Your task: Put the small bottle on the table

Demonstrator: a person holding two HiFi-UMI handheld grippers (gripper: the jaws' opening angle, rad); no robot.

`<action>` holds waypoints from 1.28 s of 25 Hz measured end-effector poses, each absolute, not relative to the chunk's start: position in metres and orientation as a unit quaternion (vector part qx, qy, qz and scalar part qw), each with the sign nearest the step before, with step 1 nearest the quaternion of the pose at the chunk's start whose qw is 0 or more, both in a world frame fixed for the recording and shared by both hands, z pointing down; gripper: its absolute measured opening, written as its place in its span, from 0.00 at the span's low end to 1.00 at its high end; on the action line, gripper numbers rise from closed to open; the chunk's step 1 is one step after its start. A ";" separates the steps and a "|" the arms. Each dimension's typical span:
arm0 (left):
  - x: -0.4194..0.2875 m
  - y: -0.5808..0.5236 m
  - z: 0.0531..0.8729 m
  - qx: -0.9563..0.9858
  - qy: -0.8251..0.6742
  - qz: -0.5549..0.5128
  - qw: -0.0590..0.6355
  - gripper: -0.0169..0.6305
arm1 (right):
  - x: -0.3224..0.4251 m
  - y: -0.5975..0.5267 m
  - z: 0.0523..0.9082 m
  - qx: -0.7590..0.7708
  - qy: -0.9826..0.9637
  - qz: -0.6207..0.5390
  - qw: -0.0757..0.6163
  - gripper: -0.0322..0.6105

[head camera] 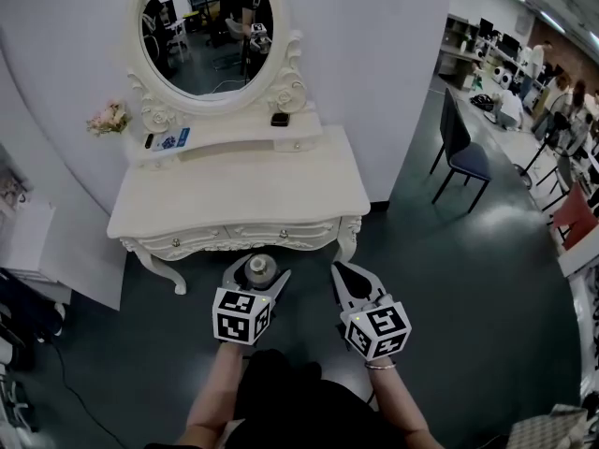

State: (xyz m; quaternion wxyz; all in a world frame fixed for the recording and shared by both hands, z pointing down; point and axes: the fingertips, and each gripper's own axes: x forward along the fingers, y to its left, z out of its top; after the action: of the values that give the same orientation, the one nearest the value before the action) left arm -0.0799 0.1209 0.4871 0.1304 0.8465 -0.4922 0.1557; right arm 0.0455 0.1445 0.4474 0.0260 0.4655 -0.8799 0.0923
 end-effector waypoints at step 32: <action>-0.074 -0.130 0.495 0.861 -0.464 0.156 0.136 0.55 | 0.052 -0.089 0.453 0.482 -0.870 0.100 0.017 0.06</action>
State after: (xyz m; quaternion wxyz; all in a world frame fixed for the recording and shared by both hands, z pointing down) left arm -0.0738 -0.1300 0.4950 0.1358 0.8613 -0.4640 0.1565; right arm 0.0518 -0.0892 0.4533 0.0172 0.4825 -0.8701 0.0995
